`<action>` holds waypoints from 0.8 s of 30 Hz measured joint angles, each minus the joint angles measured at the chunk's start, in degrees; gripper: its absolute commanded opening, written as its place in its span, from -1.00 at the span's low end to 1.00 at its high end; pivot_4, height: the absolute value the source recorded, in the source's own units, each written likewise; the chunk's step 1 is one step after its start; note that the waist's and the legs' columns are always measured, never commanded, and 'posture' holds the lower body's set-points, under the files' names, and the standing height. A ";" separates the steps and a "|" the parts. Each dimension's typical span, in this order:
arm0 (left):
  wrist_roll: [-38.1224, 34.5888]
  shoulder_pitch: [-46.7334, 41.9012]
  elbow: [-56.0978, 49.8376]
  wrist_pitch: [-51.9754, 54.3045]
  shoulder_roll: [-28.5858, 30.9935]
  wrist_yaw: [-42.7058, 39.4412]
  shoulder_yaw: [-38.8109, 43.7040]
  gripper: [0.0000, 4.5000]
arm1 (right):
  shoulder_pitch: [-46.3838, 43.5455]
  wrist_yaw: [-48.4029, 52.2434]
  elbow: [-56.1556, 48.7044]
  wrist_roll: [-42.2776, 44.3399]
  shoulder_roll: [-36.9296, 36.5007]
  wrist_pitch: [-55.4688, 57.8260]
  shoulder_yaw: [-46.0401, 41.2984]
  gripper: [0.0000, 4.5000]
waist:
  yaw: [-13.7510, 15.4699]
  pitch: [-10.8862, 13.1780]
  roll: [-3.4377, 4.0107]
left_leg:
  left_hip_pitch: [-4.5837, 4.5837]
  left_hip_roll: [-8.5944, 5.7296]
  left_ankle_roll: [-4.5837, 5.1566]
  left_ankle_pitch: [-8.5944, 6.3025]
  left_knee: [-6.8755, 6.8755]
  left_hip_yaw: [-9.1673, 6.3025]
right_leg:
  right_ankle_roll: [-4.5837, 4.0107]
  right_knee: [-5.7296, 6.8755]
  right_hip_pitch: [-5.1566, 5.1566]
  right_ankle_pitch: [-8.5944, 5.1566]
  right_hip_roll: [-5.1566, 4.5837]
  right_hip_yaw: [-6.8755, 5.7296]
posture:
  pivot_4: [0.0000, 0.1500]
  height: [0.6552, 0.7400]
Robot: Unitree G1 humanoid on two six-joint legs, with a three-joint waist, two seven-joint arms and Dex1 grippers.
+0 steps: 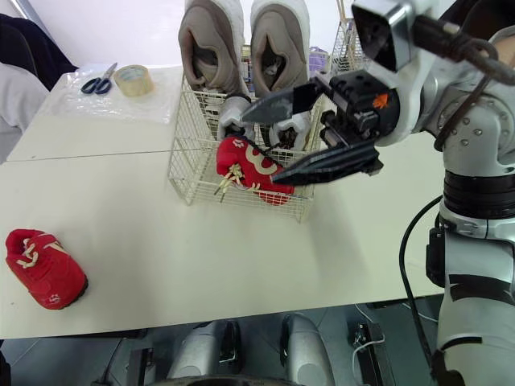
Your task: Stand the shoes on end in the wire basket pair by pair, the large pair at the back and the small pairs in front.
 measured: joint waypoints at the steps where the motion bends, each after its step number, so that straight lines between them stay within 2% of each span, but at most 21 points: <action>1: 0.46 0.68 0.26 -0.02 -1.17 -0.45 -0.77 0.97 | 0.50 0.98 -0.25 -0.87 -0.21 -1.05 0.69 1.00 | 0.03 -0.03 -0.06 | 0.00 0.01 0.00 0.00 0.00 -0.02 | -0.03 0.00 -0.02 -0.01 -0.01 0.00 | 1.00 1.00; 3: 0.86 0.56 0.90 -0.01 -1.95 -0.80 -1.80 0.97 | 1.22 2.03 -0.60 -2.54 -0.17 -2.87 2.11 1.00 | 0.20 -0.05 -0.09 | 0.00 0.02 -0.02 0.00 0.00 -0.07 | -0.32 0.03 -0.06 -0.08 -0.03 -0.01 | 1.00 1.00; 7: 0.79 -1.66 2.27 0.35 -1.94 -0.33 -3.58 0.97 | 1.47 2.31 -0.50 -4.75 -0.14 -5.10 2.98 1.00 | 0.16 -0.06 -0.08 | -0.02 0.00 -0.02 0.00 -0.02 -0.07 | -0.38 0.03 -0.11 -0.06 -0.16 -0.02 | 1.00 1.00; 24: 0.94 -7.86 0.30 -1.51 -2.41 0.90 -7.51 0.97 | 3.63 -1.07 -1.63 -2.53 -0.17 -2.90 1.31 1.00 | -0.70 -0.08 -0.11 | -0.05 -0.06 -0.01 0.00 -0.10 -0.05 | -0.39 0.03 -0.17 -0.05 -0.27 -0.02 | 1.00 1.00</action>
